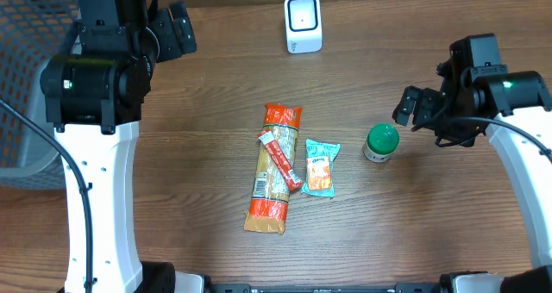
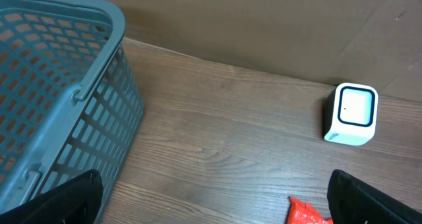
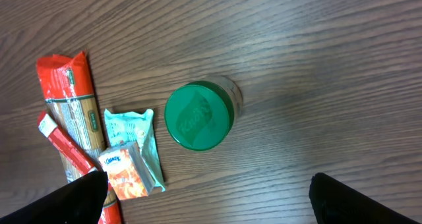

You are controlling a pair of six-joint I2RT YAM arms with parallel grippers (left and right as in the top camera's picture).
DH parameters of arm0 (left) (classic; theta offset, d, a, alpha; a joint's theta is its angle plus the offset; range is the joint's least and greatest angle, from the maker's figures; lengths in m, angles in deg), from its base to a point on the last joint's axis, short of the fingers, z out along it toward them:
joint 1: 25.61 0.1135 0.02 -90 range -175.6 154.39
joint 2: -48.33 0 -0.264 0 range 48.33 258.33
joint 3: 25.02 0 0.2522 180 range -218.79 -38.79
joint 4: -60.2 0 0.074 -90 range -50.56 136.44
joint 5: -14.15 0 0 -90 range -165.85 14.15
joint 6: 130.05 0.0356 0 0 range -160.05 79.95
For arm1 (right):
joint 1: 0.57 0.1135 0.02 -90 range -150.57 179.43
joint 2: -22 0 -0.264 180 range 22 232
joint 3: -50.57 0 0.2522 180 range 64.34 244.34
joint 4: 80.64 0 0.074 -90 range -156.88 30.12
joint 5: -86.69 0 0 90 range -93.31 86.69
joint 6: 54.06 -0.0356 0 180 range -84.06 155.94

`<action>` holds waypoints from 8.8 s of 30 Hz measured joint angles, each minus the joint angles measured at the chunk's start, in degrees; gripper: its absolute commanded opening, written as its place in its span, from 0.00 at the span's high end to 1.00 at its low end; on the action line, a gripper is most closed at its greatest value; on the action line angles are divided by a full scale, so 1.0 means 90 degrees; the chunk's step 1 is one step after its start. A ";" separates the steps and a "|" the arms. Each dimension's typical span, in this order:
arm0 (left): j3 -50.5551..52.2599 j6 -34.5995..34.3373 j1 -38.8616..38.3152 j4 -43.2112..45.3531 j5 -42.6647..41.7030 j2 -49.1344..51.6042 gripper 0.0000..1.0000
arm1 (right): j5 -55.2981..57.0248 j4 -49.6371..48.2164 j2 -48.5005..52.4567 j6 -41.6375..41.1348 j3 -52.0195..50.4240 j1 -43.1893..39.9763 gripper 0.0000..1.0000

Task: Scan the item barcode
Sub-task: 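Reach the right gripper over the green-lidded jar, then lower the right gripper and close it around the green jar, then lift the green jar off the table with the right gripper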

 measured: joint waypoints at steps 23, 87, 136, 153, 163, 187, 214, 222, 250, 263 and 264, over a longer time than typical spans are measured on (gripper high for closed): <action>0.0000 0.0000 0.0000 0.0000 0.0000 0.0000 0.00 | 0.0454 -0.0850 0.0469 -0.0726 -0.0782 0.0481 0.00; 0.0000 0.0000 0.0000 0.0000 0.0000 0.0000 0.00 | 0.1608 -0.1013 0.1749 -0.1370 -0.0537 0.1664 0.21; 0.0000 0.0000 0.0000 0.0000 0.0000 0.0000 0.00 | 0.1593 -0.1362 0.1751 -0.0488 -0.0906 0.1664 0.38; 0.0000 0.0000 0.0000 0.0000 0.0000 0.0000 0.00 | 0.1591 -0.1450 0.1753 0.0855 -0.0906 0.1664 0.09; 0.0000 0.0000 0.0000 0.0000 0.0000 0.0000 0.00 | 0.1562 -0.1511 0.1753 -0.0163 -0.0906 0.1664 0.00; 0.0000 0.0000 0.0000 0.0000 0.0000 0.0000 0.00 | 0.1494 -0.2365 0.1751 -0.0372 -0.1377 0.1664 0.13; 0.0000 0.0000 0.0000 0.0000 0.0000 0.0000 0.00 | 0.1491 -0.2538 0.1753 -0.0369 -0.1797 0.1664 0.45; 0.0000 0.0000 0.0000 0.0000 0.0000 0.0000 0.00 | 0.1494 -0.1875 0.1778 -0.0367 -0.1129 0.1664 0.48; 0.0000 0.0000 0.0000 0.0000 0.0000 0.0000 0.00 | 0.1423 -0.1800 0.1481 -0.0296 -0.1100 0.1664 0.96; 0.0000 0.0000 0.0000 0.0000 0.0000 0.0000 0.00 | 0.1086 -0.0629 -0.0233 -0.0197 -0.0172 0.1664 0.96; 0.0000 0.0000 0.0000 0.0000 0.0000 0.0000 0.00 | 0.1066 -0.0624 -0.0233 -0.0197 -0.0083 0.1664 0.96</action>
